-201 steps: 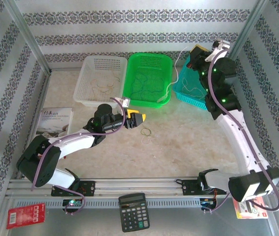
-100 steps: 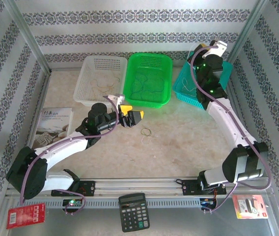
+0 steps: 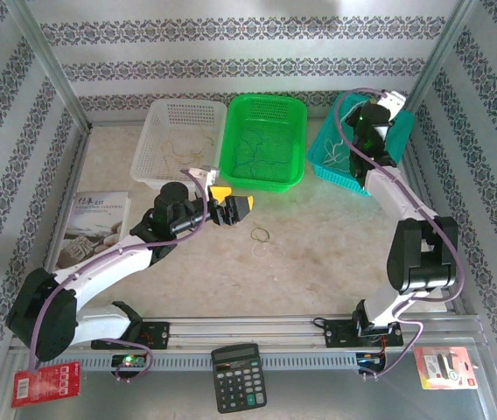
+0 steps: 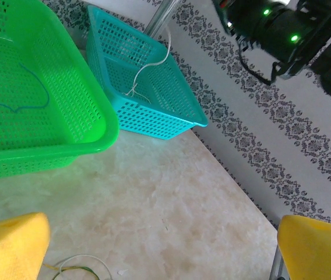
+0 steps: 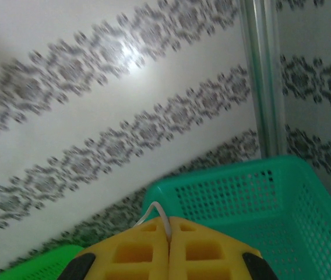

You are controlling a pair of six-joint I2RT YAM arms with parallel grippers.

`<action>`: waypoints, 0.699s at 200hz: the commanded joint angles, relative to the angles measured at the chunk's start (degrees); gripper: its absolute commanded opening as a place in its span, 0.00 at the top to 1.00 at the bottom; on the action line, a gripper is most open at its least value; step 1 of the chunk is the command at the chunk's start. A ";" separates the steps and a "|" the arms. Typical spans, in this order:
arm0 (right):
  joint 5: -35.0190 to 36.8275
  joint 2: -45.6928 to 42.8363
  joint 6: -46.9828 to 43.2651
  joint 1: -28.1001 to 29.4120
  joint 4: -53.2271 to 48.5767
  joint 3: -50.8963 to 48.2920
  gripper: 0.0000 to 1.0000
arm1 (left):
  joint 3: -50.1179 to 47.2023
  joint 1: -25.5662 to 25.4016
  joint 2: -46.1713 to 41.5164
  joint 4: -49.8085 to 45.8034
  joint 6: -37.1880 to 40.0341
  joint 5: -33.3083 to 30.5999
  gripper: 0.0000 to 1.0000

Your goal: Untangle the cables

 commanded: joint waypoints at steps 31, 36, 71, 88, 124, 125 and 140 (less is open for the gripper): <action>-6.16 3.59 2.25 -2.87 -7.56 3.30 0.66 | 0.39 -0.60 -2.20 -1.36 1.29 -1.14 0.00; -7.34 3.83 2.16 -3.17 -9.23 4.23 0.55 | 0.44 -0.60 -2.15 -1.39 1.21 -1.27 0.00; -10.98 2.15 1.81 -3.56 -12.11 4.89 0.31 | 0.64 -0.60 -2.25 -2.56 0.61 -1.86 0.00; -11.54 1.08 2.20 -3.56 -13.41 5.04 0.30 | 0.80 -0.61 -2.46 -3.45 0.51 -2.13 0.00; -17.79 -2.61 5.28 -3.15 -14.11 3.39 0.34 | 0.41 -0.61 -3.67 -5.16 0.32 -3.57 0.00; -18.00 -2.67 5.38 -3.09 -14.10 3.30 0.34 | 0.42 -0.65 -3.73 -5.28 0.33 -3.68 0.00; -21.46 -4.53 6.51 -2.11 -14.26 1.91 0.36 | 0.03 -0.60 -3.87 -6.15 0.11 -4.62 0.00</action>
